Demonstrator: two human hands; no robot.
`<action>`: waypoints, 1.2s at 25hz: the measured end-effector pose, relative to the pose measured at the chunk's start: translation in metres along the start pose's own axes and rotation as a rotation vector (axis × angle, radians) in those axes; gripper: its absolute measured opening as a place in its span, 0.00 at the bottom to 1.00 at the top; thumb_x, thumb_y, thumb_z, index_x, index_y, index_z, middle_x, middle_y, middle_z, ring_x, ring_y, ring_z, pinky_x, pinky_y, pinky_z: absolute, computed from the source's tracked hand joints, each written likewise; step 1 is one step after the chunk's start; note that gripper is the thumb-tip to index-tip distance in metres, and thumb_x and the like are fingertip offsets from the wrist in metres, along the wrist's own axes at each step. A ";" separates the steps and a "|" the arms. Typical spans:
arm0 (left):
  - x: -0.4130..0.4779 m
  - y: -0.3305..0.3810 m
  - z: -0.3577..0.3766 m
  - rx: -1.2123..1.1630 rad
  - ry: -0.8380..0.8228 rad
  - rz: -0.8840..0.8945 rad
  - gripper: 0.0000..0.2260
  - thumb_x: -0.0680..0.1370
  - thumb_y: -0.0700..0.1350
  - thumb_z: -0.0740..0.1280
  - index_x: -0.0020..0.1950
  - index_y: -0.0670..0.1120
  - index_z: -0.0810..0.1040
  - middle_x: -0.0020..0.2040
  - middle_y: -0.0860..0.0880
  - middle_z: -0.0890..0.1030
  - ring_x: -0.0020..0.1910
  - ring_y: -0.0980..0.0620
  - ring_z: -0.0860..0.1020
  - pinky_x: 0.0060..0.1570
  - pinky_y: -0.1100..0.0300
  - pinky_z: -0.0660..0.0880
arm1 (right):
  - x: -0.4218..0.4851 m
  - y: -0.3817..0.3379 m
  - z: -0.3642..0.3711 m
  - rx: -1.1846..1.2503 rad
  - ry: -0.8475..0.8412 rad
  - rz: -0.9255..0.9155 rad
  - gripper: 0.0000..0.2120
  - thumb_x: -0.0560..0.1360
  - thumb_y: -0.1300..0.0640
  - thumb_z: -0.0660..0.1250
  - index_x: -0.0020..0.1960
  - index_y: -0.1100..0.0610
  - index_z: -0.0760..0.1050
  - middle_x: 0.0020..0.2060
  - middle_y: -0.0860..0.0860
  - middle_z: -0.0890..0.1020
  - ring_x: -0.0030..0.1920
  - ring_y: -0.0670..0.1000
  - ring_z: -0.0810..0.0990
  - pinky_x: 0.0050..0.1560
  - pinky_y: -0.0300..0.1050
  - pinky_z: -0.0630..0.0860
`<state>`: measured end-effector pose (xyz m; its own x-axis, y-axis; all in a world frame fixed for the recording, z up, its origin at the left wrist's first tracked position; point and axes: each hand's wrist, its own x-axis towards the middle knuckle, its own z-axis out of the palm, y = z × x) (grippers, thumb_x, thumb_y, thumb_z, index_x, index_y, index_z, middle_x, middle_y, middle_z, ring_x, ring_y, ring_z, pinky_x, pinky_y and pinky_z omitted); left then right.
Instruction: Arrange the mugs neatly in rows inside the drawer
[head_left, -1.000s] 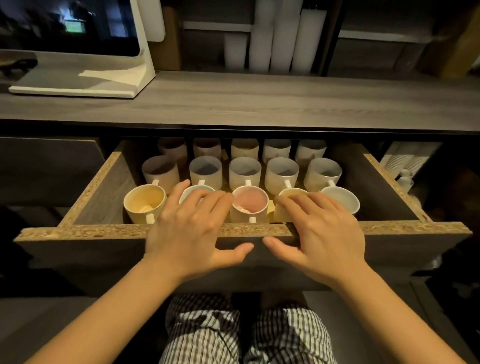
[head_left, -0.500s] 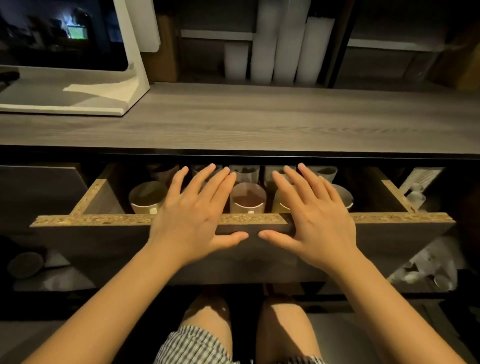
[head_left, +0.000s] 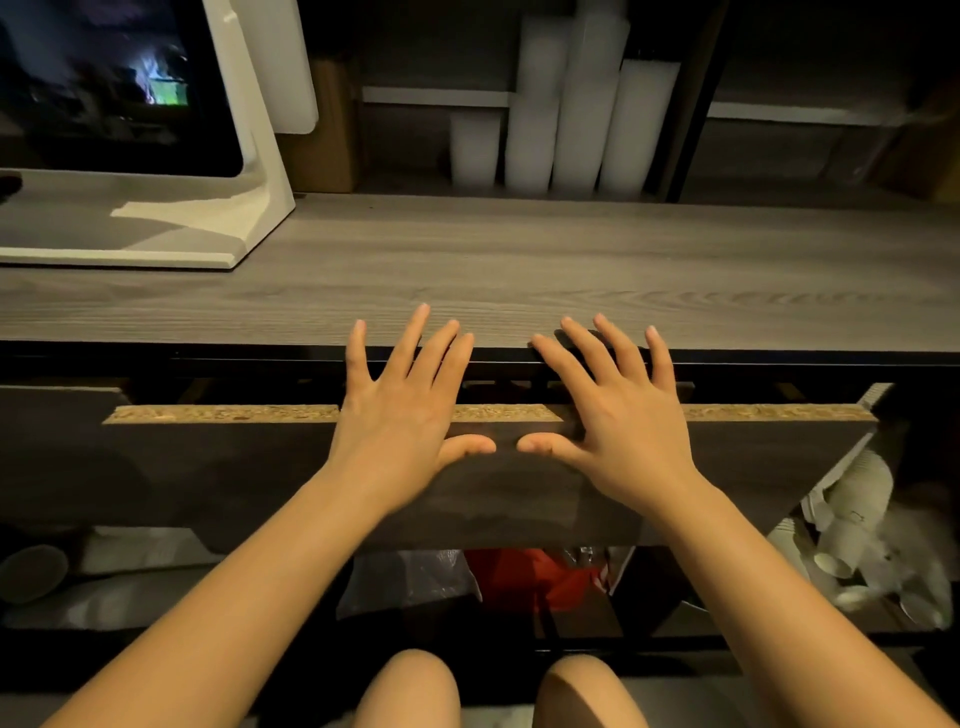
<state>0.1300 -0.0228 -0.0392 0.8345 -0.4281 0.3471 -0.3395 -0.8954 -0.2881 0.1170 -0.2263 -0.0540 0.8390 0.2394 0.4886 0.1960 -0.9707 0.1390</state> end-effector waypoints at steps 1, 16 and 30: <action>0.002 0.001 -0.001 -0.014 -0.006 -0.018 0.40 0.70 0.68 0.50 0.75 0.44 0.55 0.75 0.45 0.61 0.76 0.44 0.52 0.67 0.32 0.46 | 0.002 -0.001 0.001 0.018 0.014 0.012 0.39 0.68 0.26 0.51 0.71 0.48 0.61 0.69 0.54 0.71 0.70 0.60 0.66 0.68 0.63 0.51; 0.012 0.009 -0.007 -0.193 -0.032 -0.090 0.32 0.76 0.58 0.62 0.75 0.50 0.51 0.75 0.48 0.56 0.74 0.47 0.53 0.69 0.35 0.48 | 0.016 -0.016 -0.018 0.063 -0.050 0.111 0.31 0.66 0.42 0.73 0.65 0.49 0.68 0.63 0.51 0.73 0.62 0.59 0.70 0.60 0.59 0.63; 0.149 -0.052 -0.075 -0.437 -0.566 0.205 0.21 0.78 0.58 0.60 0.68 0.53 0.66 0.64 0.51 0.75 0.59 0.52 0.74 0.60 0.53 0.72 | 0.147 0.081 -0.075 0.372 -0.792 0.111 0.22 0.77 0.45 0.61 0.69 0.50 0.66 0.63 0.52 0.76 0.56 0.52 0.77 0.60 0.51 0.74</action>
